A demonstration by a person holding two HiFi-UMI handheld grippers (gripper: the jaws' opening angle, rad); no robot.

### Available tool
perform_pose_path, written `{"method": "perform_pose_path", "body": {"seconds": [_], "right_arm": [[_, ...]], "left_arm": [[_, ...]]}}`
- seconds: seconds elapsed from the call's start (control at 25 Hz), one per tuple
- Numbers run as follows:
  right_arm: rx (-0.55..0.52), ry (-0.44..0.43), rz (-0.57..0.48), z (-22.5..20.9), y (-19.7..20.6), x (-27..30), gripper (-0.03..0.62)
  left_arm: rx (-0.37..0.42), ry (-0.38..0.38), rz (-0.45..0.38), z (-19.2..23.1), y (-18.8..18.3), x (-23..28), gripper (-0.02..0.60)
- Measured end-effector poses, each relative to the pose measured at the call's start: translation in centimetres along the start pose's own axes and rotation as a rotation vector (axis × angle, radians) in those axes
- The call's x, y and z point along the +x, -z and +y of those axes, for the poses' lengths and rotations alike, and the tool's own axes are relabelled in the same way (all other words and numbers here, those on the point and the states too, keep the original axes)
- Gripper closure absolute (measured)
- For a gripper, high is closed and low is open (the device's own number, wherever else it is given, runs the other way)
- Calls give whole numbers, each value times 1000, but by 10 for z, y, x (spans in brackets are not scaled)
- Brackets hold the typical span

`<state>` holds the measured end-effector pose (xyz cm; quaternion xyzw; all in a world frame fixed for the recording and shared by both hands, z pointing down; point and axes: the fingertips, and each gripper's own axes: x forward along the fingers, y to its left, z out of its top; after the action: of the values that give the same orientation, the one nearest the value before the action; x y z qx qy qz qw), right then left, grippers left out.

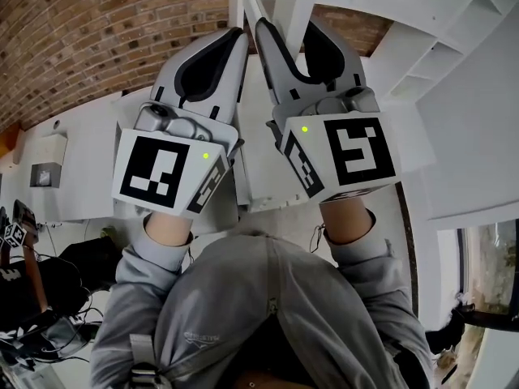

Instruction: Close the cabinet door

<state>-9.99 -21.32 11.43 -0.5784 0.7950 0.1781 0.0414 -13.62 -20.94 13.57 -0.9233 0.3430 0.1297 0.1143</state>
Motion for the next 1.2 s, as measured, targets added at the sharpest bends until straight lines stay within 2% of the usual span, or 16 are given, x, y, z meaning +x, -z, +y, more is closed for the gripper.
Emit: {"method": "perform_pose_path", "body": {"seconds": [0.36, 0.88, 1.2], "right_arm": [[30, 46, 9, -43, 10, -25, 468], [18, 85, 39, -50, 10, -24, 482], [12, 74, 31, -59, 14, -28, 484]], "left_arm": [[1, 37, 19, -30, 13, 14, 575], [-31, 64, 19, -22, 19, 9, 575], [-32, 71, 26, -26, 28, 18, 575]]}}
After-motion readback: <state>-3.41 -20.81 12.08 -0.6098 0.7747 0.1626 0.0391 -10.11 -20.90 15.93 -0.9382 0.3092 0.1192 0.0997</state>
